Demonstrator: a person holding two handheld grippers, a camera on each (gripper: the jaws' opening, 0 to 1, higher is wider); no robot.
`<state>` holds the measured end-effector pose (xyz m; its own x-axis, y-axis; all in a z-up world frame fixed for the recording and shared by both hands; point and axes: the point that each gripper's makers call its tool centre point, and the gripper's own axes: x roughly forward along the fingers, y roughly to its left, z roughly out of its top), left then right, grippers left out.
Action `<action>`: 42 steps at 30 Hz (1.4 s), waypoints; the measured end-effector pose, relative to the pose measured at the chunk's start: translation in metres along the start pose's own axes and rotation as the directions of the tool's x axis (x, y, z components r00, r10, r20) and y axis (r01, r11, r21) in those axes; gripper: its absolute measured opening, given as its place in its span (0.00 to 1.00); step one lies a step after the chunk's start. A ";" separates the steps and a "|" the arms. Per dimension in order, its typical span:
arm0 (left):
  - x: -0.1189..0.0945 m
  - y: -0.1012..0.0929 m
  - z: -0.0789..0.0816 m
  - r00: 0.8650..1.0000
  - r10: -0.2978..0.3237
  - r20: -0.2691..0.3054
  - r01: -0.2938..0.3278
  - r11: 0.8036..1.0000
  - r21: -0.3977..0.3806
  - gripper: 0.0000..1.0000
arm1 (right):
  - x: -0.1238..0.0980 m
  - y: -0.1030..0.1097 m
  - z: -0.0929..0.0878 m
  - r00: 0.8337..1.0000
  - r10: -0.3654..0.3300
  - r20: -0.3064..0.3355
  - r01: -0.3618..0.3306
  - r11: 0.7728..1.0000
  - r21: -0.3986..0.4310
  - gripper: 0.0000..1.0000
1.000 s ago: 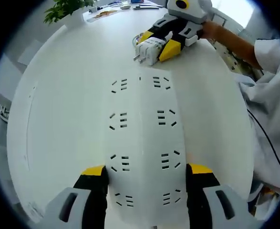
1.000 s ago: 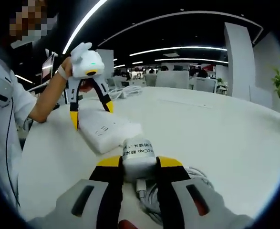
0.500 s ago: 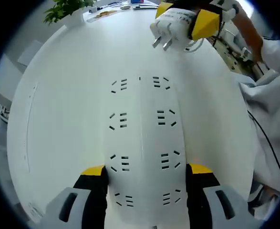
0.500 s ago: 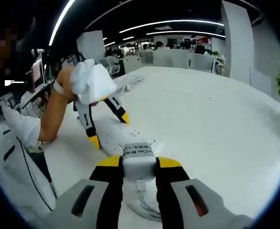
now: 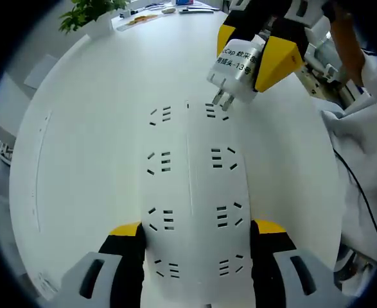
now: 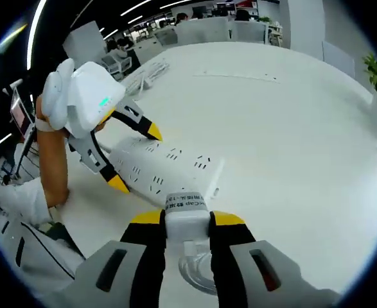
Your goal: Straighten the power strip on the desk, plug the charger into it
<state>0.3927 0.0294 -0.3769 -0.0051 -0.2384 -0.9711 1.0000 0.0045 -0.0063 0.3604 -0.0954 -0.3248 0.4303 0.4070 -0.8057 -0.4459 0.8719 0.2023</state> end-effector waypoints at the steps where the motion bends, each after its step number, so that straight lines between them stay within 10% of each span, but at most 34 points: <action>1: 0.000 0.001 0.000 1.000 0.000 -0.001 0.000 1.000 0.000 0.67 | 0.001 0.002 0.002 1.000 0.011 0.006 -0.011 1.000 0.024 0.25; 16: -0.001 0.003 0.002 0.999 0.030 -0.038 -0.030 0.999 0.018 0.67 | 0.003 -0.002 0.014 0.985 -0.096 -0.143 0.114 0.986 0.123 0.25; 25: -0.002 0.003 0.002 0.999 0.031 -0.032 -0.030 0.999 0.036 0.67 | 0.004 0.001 0.018 0.949 -0.206 -0.237 0.234 0.967 0.097 0.25; 30: -0.001 0.002 0.003 0.999 0.029 -0.022 -0.028 0.999 0.042 0.67 | 0.008 -0.002 0.012 0.941 -0.210 -0.265 0.274 0.934 0.231 0.25; 42: 0.000 0.002 0.004 1.000 0.012 0.004 -0.012 0.998 0.062 0.68 | 0.010 -0.003 0.022 0.909 -0.306 -0.282 0.352 0.927 0.128 0.25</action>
<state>0.3943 0.0253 -0.3755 0.0070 -0.2421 -0.9702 0.9984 -0.0528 0.0204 0.3836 -0.0883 -0.3217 0.3067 0.0262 -0.9515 -0.1616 0.9865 -0.0249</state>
